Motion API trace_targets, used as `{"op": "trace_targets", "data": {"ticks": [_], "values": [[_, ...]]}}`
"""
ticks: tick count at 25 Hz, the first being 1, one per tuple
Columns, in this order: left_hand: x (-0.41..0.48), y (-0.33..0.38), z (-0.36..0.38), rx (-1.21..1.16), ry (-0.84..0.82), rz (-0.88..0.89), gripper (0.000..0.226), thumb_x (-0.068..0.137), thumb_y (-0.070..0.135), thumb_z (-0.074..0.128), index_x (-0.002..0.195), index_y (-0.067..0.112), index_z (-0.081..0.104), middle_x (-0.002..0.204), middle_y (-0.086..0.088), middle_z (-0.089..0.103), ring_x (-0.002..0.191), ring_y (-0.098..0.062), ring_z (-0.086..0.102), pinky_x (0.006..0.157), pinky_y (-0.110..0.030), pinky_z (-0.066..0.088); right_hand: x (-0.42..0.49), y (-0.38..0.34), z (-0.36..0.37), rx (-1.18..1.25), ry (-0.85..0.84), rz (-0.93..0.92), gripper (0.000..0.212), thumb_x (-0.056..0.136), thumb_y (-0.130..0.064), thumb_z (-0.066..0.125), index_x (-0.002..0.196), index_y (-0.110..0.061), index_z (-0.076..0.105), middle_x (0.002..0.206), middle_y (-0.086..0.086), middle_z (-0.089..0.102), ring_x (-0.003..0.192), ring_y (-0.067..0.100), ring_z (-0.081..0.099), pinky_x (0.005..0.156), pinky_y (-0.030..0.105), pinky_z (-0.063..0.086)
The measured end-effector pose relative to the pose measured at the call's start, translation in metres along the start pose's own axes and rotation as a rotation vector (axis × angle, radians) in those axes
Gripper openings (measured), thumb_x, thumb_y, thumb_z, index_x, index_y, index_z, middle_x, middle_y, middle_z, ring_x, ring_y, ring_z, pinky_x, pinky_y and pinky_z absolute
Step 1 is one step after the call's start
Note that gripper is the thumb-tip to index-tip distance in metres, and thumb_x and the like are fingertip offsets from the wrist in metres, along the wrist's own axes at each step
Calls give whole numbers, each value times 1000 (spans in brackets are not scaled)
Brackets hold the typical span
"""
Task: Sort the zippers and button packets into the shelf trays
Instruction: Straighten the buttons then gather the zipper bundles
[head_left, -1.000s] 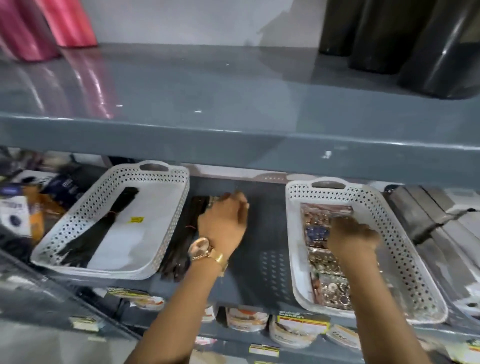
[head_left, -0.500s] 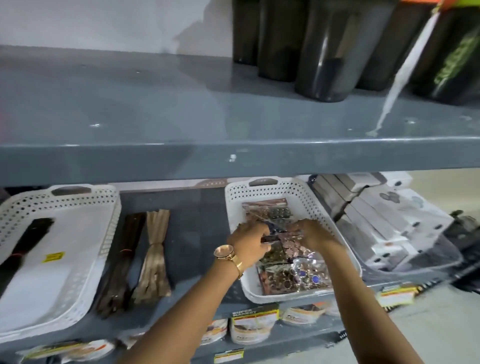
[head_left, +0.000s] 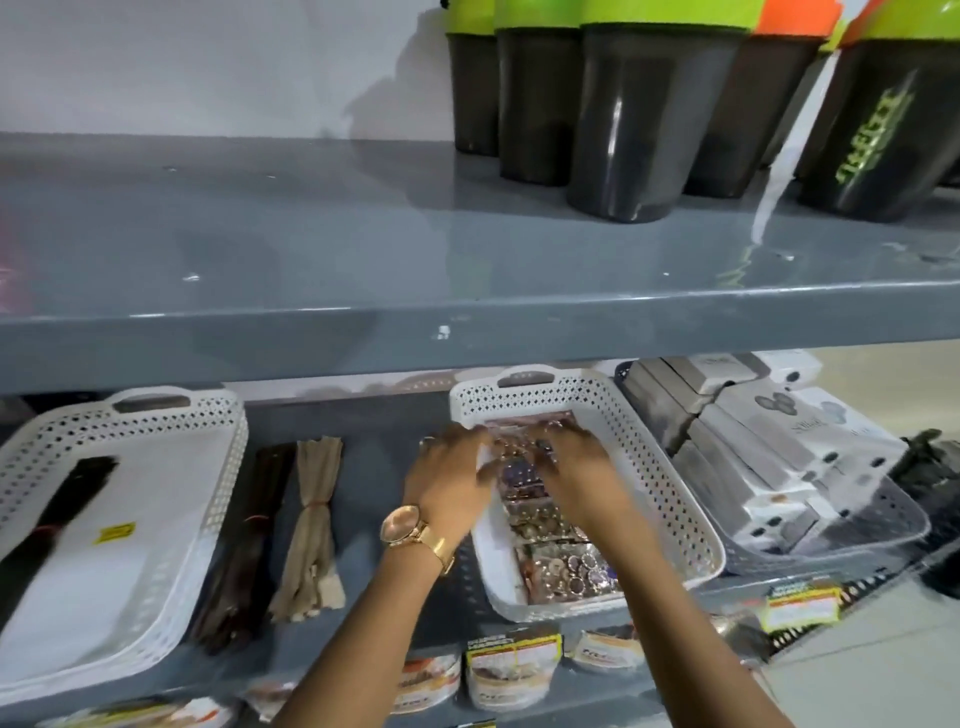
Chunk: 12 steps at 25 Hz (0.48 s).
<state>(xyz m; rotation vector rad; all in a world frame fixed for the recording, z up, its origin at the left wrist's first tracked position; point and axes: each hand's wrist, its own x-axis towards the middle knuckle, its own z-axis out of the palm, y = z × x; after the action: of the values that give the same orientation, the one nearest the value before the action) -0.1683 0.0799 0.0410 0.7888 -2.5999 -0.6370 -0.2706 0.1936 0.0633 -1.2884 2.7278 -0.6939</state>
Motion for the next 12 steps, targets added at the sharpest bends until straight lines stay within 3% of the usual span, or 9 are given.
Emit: {"op": "trace_targets", "data": {"ticks": [3,5,7,9,12], "values": [[-22,-52,-51,149,233,-109,26,90,25,55,115,19,59,115,-11,65,103,-35,62,85,-42,51,-3,-75,27,266,52,-246,21,91,-15,56,108,-10,67,107,14,71,97,31,64,89,39,52],[-39,-93,-72,273,126,-338,36,92,23,50,127,13,49,124,-15,59,110,-36,59,88,-44,50,-4,-115,61,294,-90,-247,23,93,-23,54,108,-9,65,111,13,69,104,32,61,92,37,48],[-54,-126,-75,329,-84,-554,52,94,24,46,140,2,31,137,-24,47,123,-40,51,100,-44,44,0,-143,100,174,-299,-160,33,96,-31,48,113,-7,60,121,15,63,116,33,53,96,37,45],[-64,-142,-61,390,-226,-630,57,96,20,40,144,-4,21,141,-28,41,128,-41,46,107,-45,39,5,-159,129,32,-448,-72,41,96,-39,43,120,-7,55,129,17,56,123,36,48,97,40,44],[-73,-154,-42,505,-164,-645,47,94,4,26,141,-4,27,135,-22,47,123,-38,51,100,-44,44,7,-176,161,-40,-502,25,40,92,-40,47,127,-21,53,135,12,52,125,35,48,98,42,46]]}}
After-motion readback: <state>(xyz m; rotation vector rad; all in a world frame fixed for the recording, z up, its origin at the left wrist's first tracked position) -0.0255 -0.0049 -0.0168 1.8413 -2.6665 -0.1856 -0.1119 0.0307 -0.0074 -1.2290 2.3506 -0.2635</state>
